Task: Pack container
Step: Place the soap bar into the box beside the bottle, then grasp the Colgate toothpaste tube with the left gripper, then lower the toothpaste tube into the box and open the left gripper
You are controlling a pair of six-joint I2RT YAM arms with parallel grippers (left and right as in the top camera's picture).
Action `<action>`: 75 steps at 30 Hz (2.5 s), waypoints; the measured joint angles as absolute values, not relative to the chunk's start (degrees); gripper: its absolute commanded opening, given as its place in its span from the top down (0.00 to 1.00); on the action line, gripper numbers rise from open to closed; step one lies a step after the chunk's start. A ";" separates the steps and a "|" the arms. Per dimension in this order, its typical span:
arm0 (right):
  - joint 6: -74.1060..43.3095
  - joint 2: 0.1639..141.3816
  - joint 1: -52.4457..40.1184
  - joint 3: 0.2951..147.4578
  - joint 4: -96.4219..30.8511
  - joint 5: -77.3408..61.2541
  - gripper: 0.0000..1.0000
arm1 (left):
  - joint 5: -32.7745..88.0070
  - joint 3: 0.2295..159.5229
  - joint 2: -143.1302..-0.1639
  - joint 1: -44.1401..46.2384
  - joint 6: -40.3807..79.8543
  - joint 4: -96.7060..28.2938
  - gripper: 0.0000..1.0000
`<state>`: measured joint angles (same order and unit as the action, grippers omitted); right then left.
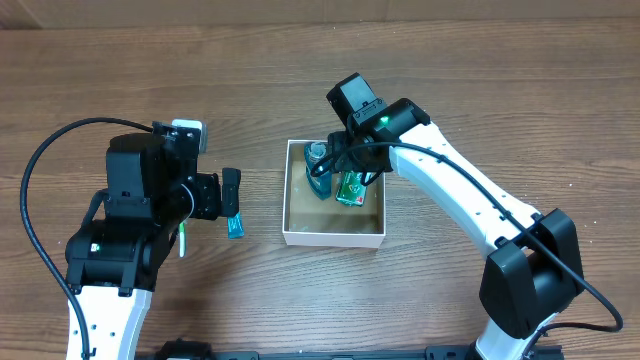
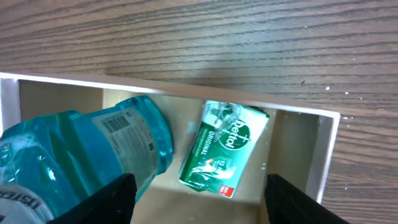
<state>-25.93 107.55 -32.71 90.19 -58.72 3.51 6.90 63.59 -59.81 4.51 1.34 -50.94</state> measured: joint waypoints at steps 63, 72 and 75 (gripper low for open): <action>-24.12 84.60 6.72 71.11 -69.93 1.45 0.00 | 3.77 88.73 -94.39 16.19 7.20 -60.25 0.96; -24.14 84.60 6.72 71.11 -69.73 1.43 0.00 | 4.29 89.14 -89.43 39.70 -21.98 -61.58 0.96; -24.16 84.60 6.72 71.11 -69.71 1.43 0.00 | 4.27 87.81 -93.97 39.72 -25.65 -61.93 0.96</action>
<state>-24.16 84.60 6.72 71.11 -69.71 1.43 4.27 87.81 -93.97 39.72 -25.65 -61.93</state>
